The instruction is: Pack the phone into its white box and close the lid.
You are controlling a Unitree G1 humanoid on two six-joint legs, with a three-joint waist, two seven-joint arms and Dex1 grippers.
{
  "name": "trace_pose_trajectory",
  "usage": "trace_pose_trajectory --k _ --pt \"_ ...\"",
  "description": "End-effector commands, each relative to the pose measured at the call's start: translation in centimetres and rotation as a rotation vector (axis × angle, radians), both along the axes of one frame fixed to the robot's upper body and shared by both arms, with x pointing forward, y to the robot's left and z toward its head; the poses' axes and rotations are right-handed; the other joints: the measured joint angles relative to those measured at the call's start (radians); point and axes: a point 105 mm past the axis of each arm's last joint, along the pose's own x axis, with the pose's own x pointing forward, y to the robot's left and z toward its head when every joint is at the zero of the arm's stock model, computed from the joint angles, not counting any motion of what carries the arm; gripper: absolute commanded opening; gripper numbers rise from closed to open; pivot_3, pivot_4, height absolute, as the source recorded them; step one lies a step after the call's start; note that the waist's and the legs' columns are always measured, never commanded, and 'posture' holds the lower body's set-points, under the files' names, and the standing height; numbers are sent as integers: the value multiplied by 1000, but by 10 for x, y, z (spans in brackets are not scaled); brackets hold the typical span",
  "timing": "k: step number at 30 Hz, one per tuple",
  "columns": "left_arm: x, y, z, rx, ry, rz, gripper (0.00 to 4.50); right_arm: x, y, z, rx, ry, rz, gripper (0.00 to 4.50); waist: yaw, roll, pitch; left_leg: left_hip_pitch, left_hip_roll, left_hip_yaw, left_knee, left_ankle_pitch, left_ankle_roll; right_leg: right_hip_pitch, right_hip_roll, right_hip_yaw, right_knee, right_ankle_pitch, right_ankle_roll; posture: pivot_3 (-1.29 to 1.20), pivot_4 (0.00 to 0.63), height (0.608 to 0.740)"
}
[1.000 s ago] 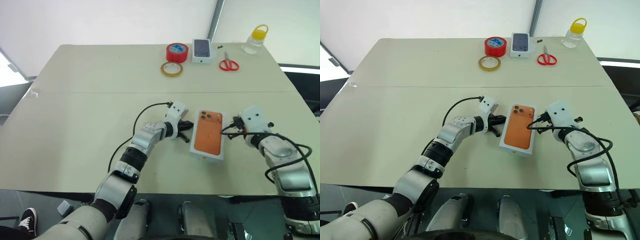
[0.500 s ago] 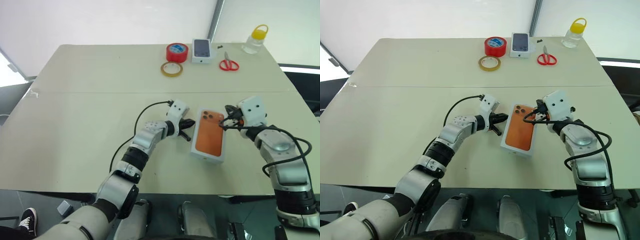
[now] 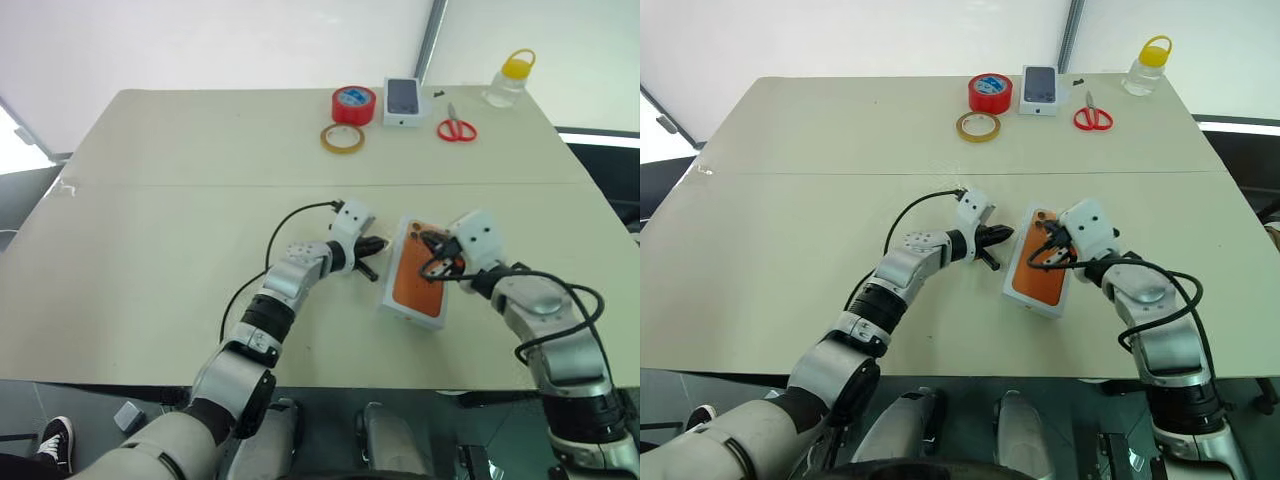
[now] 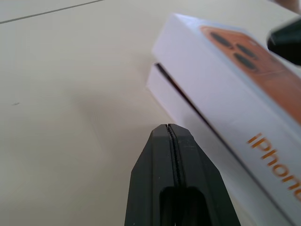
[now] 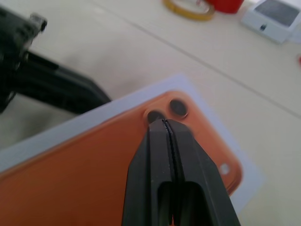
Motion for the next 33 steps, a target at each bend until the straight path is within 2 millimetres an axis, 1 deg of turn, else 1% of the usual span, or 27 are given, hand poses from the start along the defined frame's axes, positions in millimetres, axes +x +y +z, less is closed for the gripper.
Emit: trace_pose_trajectory --k 1,4,9,13,16,19,21,23,24,26,28,30,33 --pt "5 2 15 -38 -42 21 0 0 0 2 -47 -3 1 31 0 0 0 0 0 0 0 0 0 0 0 0 0 0 0 0 150 740" --pt "8 6 18 -52 -40 44 0 2 -1 -6 -93 22 -5 31 0 0 0 0 0 0 0 0 0 0 0 0 0 0 0 0 150 740" --pt "5 11 12 -41 -37 40 0 2 4 -15 -144 60 24 31 -1 0 0 0 0 0 0 0 0 0 0 0 0 0 0 0 150 740" --pt "3 9 14 -62 -34 36 0 -2 -1 -32 -174 135 10 31 -1 0 -1 0 0 0 0 0 0 0 0 0 0 0 0 0 150 740" --pt "2 5 20 -99 -25 33 0 -5 0 -39 -202 164 25 31 1 -2 -2 1 0 0 0 0 0 1 0 0 0 0 0 0 150 740" --pt "1 2 24 -104 -37 20 0 -1 0 -30 -161 136 13 31 1 -3 -3 1 0 0 0 0 0 2 0 0 -1 0 0 0 150 740" --pt "-1 -2 24 -104 -40 1 0 5 -2 -12 -118 61 -9 31 0 -3 -3 1 0 0 0 0 0 2 0 0 -1 0 0 0 150 740" --pt "-9 -11 30 -121 -60 -63 0 16 -19 9 -104 -34 -94 31 -1 -3 -2 1 0 0 0 0 0 2 0 0 0 0 0 0 150 740" --pt "-13 -15 32 -130 -70 -92 0 20 -27 14 -99 -50 -130 31 0 -3 -2 1 0 0 0 0 0 1 0 0 0 0 0 0 150 740" --pt "-26 -26 35 -148 -67 -185 0 24 -47 16 -110 -51 -201 31 2 -3 -2 0 0 0 0 0 0 1 0 0 0 0 0 0 150 740" --pt "-34 -32 35 -148 -70 -240 0 26 -56 14 -112 -38 -230 31 5 -3 -2 0 0 0 0 0 -1 1 0 0 -1 0 0 0 150 740" --pt "-43 -35 36 -160 -58 -296 0 27 -57 15 -97 -38 -233 31 5 -3 -2 0 0 0 0 0 -1 1 0 0 -1 0 0 0 150 740" --pt "-60 -37 28 -133 -23 -402 0 26 -51 13 -73 -33 -207 31 -7 -2 -3 0 0 1 0 0 -1 0 0 1 0 0 0 0 150 740"
